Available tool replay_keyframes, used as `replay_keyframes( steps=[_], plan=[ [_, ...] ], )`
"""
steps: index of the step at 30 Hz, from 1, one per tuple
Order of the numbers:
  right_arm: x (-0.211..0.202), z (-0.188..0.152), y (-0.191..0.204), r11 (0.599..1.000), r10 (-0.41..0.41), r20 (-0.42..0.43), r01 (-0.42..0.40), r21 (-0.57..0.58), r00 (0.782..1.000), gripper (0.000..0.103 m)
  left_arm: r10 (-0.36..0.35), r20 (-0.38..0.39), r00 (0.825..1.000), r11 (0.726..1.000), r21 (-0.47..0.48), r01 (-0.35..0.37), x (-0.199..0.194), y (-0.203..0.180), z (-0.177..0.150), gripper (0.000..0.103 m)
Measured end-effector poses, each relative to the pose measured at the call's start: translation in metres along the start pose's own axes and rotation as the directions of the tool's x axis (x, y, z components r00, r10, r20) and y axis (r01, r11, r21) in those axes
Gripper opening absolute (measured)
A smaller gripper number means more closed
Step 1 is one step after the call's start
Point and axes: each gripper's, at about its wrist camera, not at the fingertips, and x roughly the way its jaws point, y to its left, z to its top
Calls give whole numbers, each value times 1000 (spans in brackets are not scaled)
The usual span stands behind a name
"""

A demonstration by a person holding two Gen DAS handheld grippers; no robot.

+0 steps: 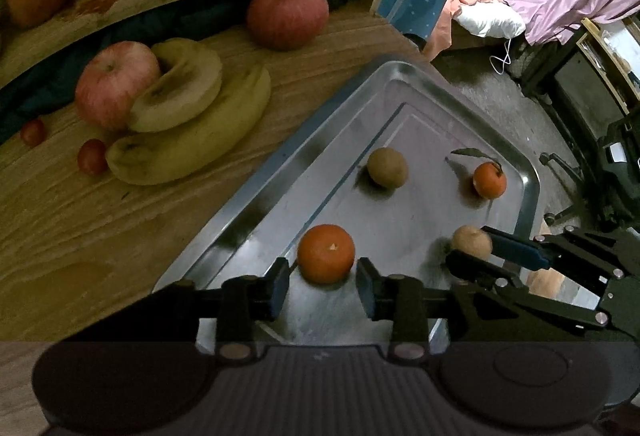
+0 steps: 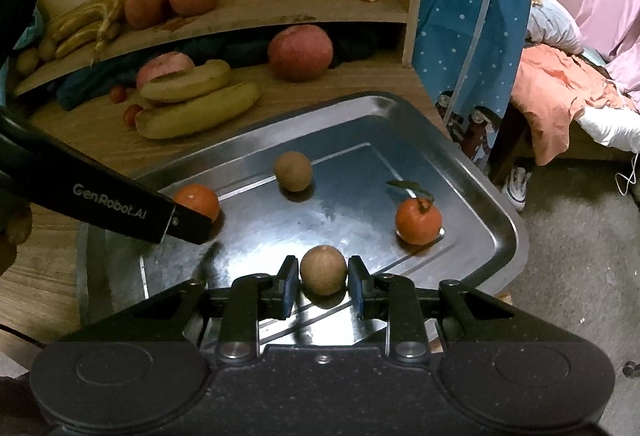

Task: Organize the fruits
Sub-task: 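Open both tools to drop the mandarin and kiwi onto the tray, then withdraw both open tools from the tray toward the shelf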

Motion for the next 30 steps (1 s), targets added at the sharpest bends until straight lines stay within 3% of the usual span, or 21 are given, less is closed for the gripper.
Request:
replay_keyframes(
  steps=[2,4,7,10,16,24,30],
  plan=[
    [0,-1,1,1000,7,8,-7,15,1000,29,6,-2,1000,1000,4,-6,-3,1,-2,54],
    [-1,-2,0,999,6,12,-7,41,1000,31,10,-1,1000,1000,8,-10,-6,2,-2,71],
    [-5,-3,0,997,-8,16,7,78,1000,38,3,-8,1000,1000,9,-3,-10,5,-4,78],
    [-15,-4,2,995,-30,44,25,101,999,53,4,-2,1000,1000,21,-4,-20,8,-6,86],
    [-36,-3,17,989,-59,71,49,139,996,73,7,81,997,999,32,-10,-55,22,-11,98],
    [-59,2,73,984,-92,96,76,158,991,99,56,135,989,998,-33,-52,-92,86,-35,101],
    [-69,3,129,982,-112,118,92,166,987,102,111,147,983,991,-93,-98,-126,146,-63,102]
  ],
)
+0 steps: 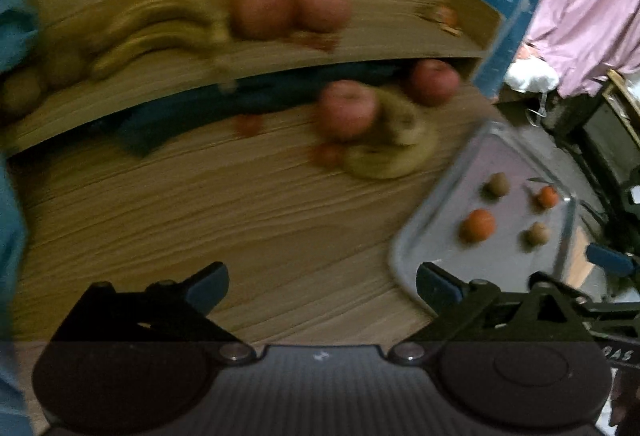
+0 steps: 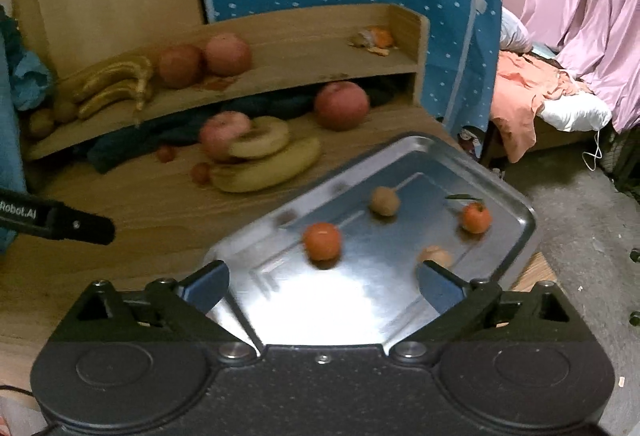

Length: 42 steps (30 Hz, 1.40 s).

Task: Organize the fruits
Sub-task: 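Withdraw both open tools from the tray toward the shelf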

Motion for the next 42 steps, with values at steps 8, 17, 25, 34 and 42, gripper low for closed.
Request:
replay_keyframes(
  steps=[8,17,25,34,42],
  plan=[
    [-4,-22,85,999,42,7,-42,-14,999,102,62,27,998,998,-26,-61,-37,84,-23,103],
    [-5,-25,173,984,133,-1,-132,-120,991,102,117,42,992,990,-89,-113,-66,162,-55,103],
    [-11,-16,210,966,144,12,-138,-219,990,102,127,67,990,983,-138,-117,-79,200,-61,103],
    [-26,-10,224,943,56,47,-37,-329,997,102,60,82,995,986,-163,-46,-76,214,-58,103],
    [-26,-9,216,956,-13,48,26,-291,999,102,-5,47,999,993,-114,11,-60,201,-50,103]
  ],
)
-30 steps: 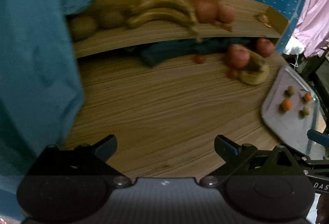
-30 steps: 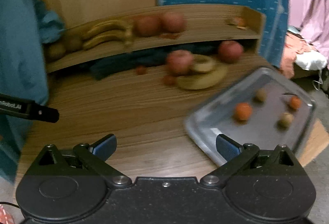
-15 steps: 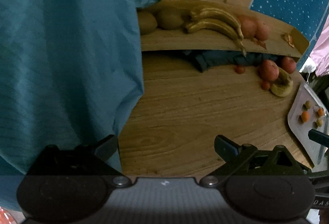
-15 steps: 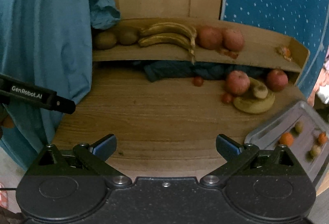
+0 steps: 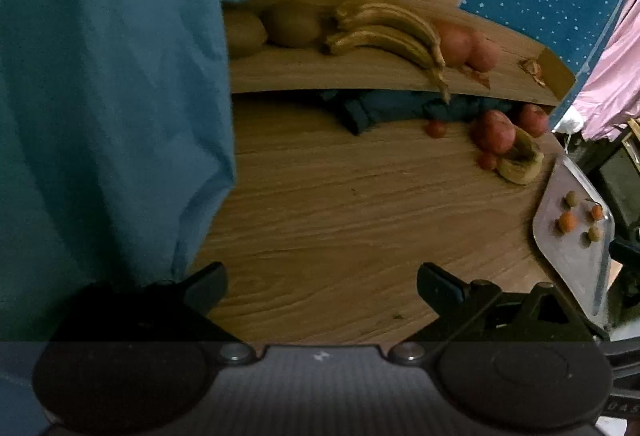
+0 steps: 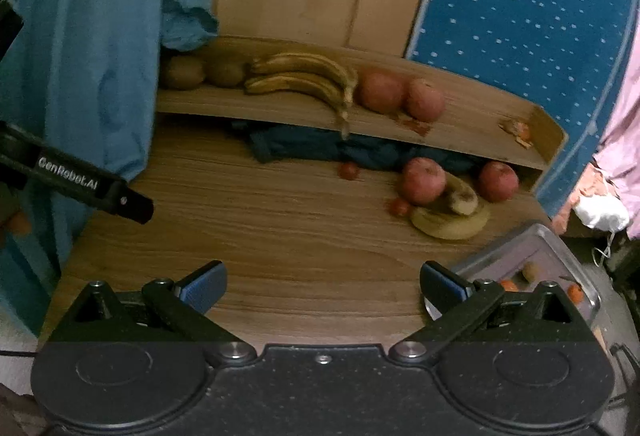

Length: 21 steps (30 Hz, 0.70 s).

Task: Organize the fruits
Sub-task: 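Move both open tools toward the small red tomatoes beneath the shelf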

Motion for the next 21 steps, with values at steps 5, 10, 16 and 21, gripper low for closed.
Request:
replay_keyframes(
  steps=[5,10,16,21],
  plan=[
    [7,1,-4,1000,-18,-20,18,18,1000,102,-10,-13,1000,1000,11,10,8,-3,4,103],
    [18,3,-9,999,-35,-41,36,29,999,102,-9,-20,1000,1000,17,9,15,-8,11,103],
    [33,9,-17,999,-20,-52,22,39,998,102,5,-28,1000,1000,21,-5,23,-16,20,103],
    [52,17,-28,999,-5,-60,7,34,998,102,25,-29,999,1000,14,-24,34,-22,29,103]
  ],
)
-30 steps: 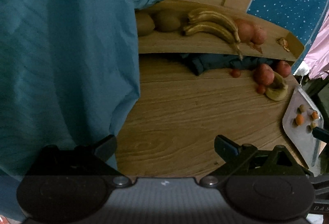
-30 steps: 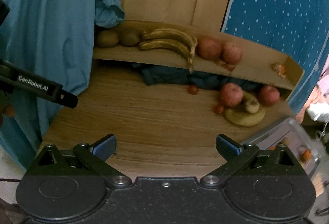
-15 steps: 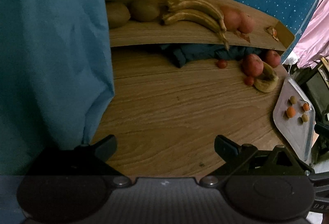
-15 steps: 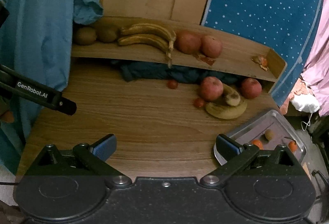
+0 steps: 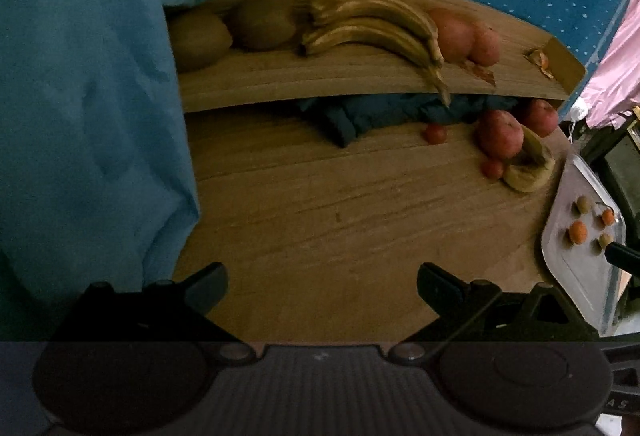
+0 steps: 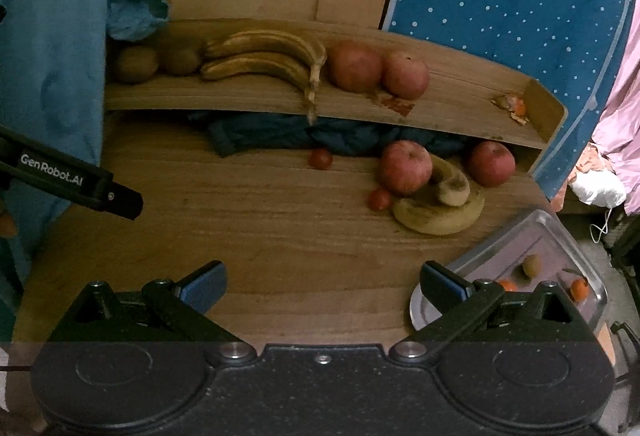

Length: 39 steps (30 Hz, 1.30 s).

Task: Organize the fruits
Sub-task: 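Move both open tools toward the small red tomatoes beneath the shelf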

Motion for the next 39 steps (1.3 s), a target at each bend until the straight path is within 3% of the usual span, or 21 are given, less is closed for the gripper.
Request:
replay_keyframes(
  steps=[15,22,39],
  plan=[
    [67,21,-41,997,80,-70,-81,-1,994,102,71,-45,997,996,-48,-73,49,-27,45,103],
    [88,27,-58,992,118,-51,-120,-44,992,102,82,-54,995,996,-40,-84,72,-52,63,103],
    [123,35,-89,951,303,-38,-305,-48,952,101,79,-70,994,997,20,-77,120,-123,101,103]
  ],
)
